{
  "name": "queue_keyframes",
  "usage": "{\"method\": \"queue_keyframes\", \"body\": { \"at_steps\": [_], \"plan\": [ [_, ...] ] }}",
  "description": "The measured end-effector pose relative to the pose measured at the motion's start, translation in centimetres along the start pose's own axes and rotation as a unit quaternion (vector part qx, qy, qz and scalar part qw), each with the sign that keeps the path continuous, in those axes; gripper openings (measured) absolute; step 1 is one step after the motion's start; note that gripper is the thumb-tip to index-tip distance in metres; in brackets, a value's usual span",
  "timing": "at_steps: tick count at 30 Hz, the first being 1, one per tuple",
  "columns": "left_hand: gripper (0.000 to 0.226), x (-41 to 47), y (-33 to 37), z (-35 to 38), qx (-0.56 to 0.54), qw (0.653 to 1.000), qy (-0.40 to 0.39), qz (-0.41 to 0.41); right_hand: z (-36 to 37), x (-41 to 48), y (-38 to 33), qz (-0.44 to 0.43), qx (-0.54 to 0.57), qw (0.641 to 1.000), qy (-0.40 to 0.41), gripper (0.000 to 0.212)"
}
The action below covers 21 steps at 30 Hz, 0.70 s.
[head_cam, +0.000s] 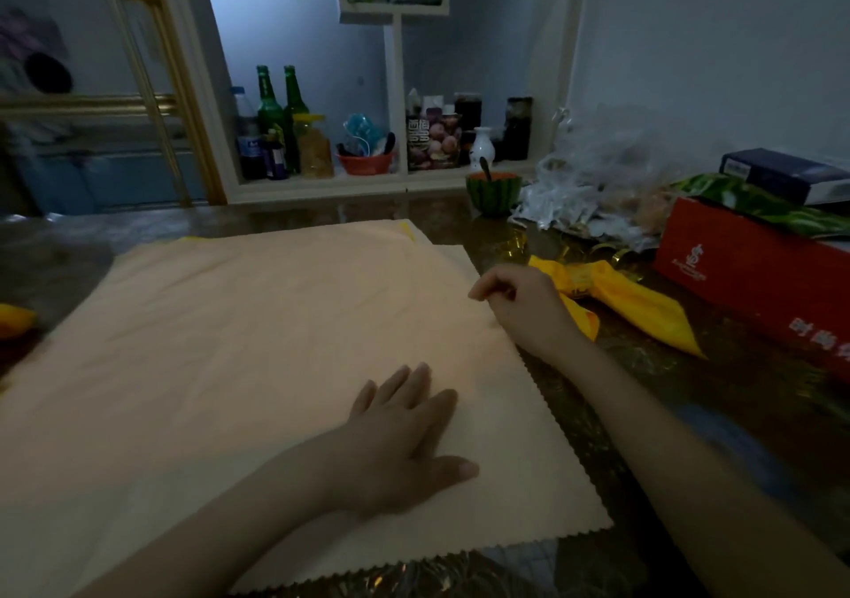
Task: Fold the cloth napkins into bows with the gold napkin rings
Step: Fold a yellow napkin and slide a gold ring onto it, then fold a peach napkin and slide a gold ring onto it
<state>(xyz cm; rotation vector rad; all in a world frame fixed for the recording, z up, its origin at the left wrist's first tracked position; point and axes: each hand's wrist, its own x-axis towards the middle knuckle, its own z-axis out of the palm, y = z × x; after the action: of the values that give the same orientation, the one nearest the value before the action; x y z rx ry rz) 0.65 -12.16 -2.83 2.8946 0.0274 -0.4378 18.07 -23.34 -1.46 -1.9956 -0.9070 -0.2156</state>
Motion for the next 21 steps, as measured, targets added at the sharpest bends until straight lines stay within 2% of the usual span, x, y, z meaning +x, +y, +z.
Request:
{"method": "queue_keyframes", "body": {
  "at_steps": [6,9,12,14,16,18,21],
  "plan": [
    [0.069,-2.2,3.6,0.3,-0.003,0.992,0.028,0.125,-0.1,-2.5,-2.1,-0.010,0.043,0.996,-0.073,0.034],
    [0.057,-2.5,3.3,1.4,0.021,0.982,0.114,0.150,-0.8,-6.1,-2.5,0.005,0.082,0.985,-0.153,0.038],
    [0.045,-3.4,3.4,2.6,0.061,0.963,0.184,0.189,-2.0,-9.4,-1.9,0.016,0.074,0.982,-0.171,0.035],
    [0.042,-3.3,3.6,3.0,0.084,0.954,0.209,0.195,-2.9,-10.6,-1.6,0.028,0.077,0.983,-0.162,0.037],
    [0.046,-3.5,4.0,2.7,0.060,0.959,0.207,0.185,-3.7,-11.3,-1.7,0.038,0.080,0.983,-0.159,0.040],
    [0.039,-3.9,3.4,2.4,0.020,0.970,0.188,0.152,-4.4,-11.8,-1.8,0.046,0.073,0.982,-0.168,0.043],
    [0.043,-5.2,2.4,1.7,0.002,0.978,0.178,0.106,-5.0,-12.5,-2.0,0.061,0.056,0.979,-0.187,0.045]
  ]
}}
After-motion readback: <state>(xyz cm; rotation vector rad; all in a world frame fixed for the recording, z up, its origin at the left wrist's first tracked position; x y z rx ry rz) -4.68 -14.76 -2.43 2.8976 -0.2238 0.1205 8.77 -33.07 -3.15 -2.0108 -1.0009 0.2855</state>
